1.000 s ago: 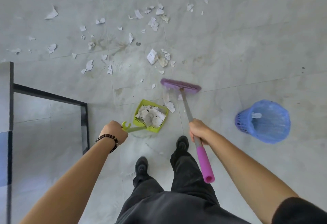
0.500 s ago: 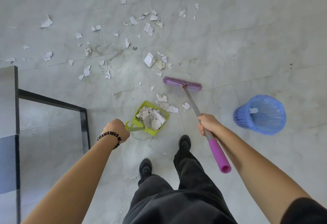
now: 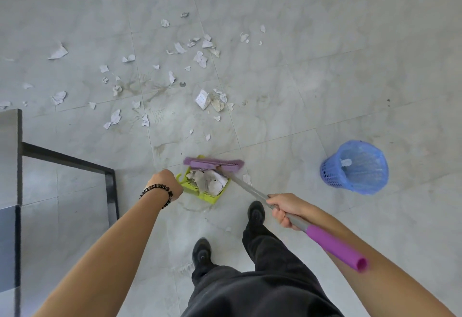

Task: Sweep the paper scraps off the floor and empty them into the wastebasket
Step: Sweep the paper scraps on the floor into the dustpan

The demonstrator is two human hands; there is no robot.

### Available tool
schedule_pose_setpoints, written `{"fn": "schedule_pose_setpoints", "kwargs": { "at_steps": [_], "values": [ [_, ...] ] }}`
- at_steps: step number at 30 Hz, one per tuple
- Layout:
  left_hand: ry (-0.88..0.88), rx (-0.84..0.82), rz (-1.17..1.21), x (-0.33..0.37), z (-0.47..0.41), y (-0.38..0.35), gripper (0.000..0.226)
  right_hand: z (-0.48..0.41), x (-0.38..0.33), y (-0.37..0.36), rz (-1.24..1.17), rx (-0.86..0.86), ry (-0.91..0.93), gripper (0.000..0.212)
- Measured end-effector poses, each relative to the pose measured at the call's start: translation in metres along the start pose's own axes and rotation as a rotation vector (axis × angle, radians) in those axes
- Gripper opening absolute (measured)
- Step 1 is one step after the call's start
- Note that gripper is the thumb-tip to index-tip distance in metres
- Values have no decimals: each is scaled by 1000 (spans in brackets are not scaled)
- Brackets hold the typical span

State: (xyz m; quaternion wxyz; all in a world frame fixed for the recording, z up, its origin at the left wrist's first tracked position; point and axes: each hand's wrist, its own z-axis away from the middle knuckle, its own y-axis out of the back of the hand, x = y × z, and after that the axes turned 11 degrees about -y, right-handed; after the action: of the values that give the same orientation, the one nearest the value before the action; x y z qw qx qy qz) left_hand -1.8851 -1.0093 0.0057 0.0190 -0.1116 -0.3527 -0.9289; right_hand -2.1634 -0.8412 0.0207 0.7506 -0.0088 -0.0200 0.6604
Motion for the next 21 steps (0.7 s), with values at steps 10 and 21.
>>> {"fn": "schedule_pose_setpoints", "kwargs": {
  "at_steps": [10,21],
  "values": [
    [-45,-43,-99,-34,31,-10,16,19,4,11,-384,-104,8,29],
    [-69,-75,-93,-58,54,-49,15,-23,34,-47,-464,111,69,26]
  ]
}}
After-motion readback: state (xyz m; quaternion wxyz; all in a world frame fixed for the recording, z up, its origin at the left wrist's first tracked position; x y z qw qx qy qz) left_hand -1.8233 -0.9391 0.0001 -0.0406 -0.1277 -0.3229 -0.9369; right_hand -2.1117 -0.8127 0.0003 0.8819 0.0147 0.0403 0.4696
